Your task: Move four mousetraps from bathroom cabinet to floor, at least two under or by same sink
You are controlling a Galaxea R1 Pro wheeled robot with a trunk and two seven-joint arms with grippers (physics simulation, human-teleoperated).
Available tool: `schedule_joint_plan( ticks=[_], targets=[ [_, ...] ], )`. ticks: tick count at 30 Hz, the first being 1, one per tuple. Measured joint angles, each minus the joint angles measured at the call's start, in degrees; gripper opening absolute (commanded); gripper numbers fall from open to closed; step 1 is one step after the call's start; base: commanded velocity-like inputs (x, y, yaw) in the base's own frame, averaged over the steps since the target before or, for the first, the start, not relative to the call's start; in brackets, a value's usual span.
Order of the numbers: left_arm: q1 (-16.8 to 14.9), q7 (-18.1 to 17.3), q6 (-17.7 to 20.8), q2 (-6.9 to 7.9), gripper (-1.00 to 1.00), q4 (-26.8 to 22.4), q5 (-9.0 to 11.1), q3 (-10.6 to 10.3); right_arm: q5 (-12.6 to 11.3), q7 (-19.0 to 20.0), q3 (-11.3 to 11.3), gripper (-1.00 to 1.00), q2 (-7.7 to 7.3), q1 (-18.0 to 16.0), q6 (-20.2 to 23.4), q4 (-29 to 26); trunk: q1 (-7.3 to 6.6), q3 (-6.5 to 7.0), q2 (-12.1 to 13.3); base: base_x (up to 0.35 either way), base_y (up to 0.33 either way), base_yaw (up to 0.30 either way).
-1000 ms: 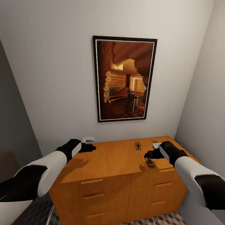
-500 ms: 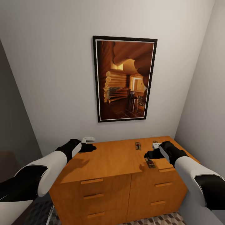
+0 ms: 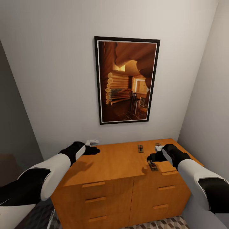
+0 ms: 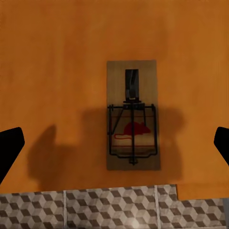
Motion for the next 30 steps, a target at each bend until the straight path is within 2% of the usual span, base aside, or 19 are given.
schedule_joint_plan(
  ticks=[19,30],
  targets=[
    [0.00,0.23,0.18,-0.32,1.00,0.02,-0.03,0.00,0.25,-0.10,0.00,1.00,0.00,0.00,0.09,0.00,0.00,0.00,0.00,0.000,0.000,0.000],
    [0.00,0.24,0.47,-0.32,1.00,-0.01,-0.04,0.00,0.36,-0.27,0.00,1.00,0.00,0.00,0.20,-0.06,2.42,-1.98,-4.41,0.000,0.000,0.000]
  ],
)
